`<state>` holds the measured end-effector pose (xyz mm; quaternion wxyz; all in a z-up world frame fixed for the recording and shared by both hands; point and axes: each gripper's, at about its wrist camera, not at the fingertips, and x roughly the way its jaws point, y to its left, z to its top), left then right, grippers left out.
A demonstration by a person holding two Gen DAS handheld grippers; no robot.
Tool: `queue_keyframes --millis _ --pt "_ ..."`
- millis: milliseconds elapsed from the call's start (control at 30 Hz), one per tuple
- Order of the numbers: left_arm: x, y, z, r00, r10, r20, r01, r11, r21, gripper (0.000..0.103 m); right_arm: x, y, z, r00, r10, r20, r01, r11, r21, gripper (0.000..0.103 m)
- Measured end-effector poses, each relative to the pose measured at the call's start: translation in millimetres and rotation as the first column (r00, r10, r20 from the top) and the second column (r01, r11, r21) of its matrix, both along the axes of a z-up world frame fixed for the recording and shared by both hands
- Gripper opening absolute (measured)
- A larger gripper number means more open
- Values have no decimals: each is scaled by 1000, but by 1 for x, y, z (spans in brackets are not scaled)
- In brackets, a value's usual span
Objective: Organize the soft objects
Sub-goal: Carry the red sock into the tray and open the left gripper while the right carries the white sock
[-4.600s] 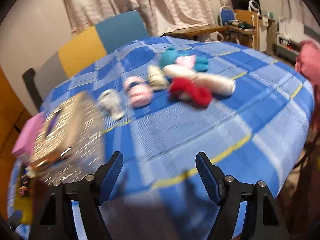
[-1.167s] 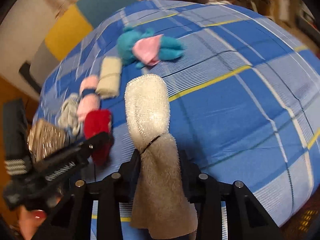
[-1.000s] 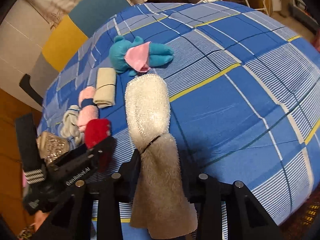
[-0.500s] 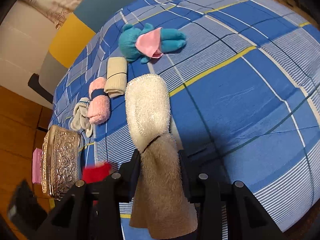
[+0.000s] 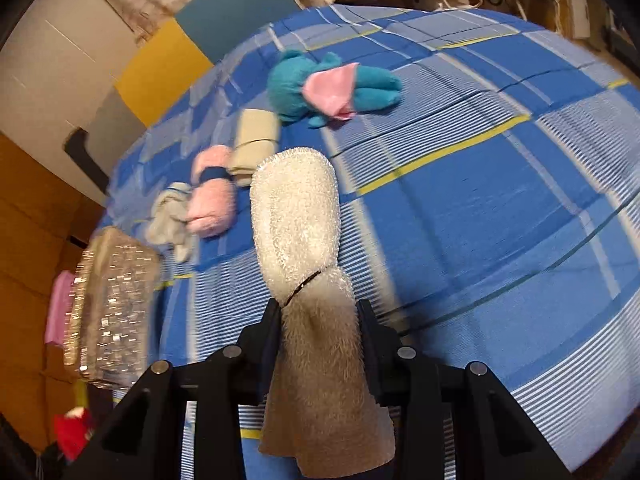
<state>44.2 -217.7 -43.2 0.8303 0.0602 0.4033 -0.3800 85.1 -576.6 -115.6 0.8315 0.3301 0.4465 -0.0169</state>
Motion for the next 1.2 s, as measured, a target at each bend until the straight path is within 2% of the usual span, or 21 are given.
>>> queue_keyframes --millis 167,233,433,533,600,833,933,1000,1067,1100,1200 --pt "24 67 6 988 147 -42 -149 988 -50 22 -17 12 3 998 -49 33 46 995 87 37" --pt "37 93 7 979 201 -41 -204 977 -62 22 -23 19 10 998 -52 45 48 996 80 36" --pt "75 158 5 943 333 -22 -334 942 -31 22 -41 35 30 994 -76 84 69 994 80 35" --pt "97 190 -2 924 375 -74 -378 926 -24 22 -50 46 44 991 -85 107 73 991 115 34" --pt "109 212 -9 902 418 -108 -422 906 -14 22 -56 54 52 988 -83 129 64 987 147 34" --pt "152 262 -47 829 524 -194 -519 851 79 22 -68 112 101 972 7 235 -46 986 163 34" --pt "166 271 -58 811 552 -194 -539 834 122 22 -70 137 120 958 43 284 -97 979 178 34" --pt "173 276 -63 812 542 -215 -527 840 126 22 -70 155 132 947 76 311 -137 974 179 34" --pt "178 279 -65 807 550 -217 -534 835 130 28 -70 173 140 938 108 328 -174 968 180 34" --pt "180 280 -65 803 557 -211 -540 830 140 33 -69 180 143 934 125 334 -193 965 178 34" --pt "177 288 -62 788 587 -185 -569 809 147 40 -64 214 150 917 199 345 -269 948 168 34"
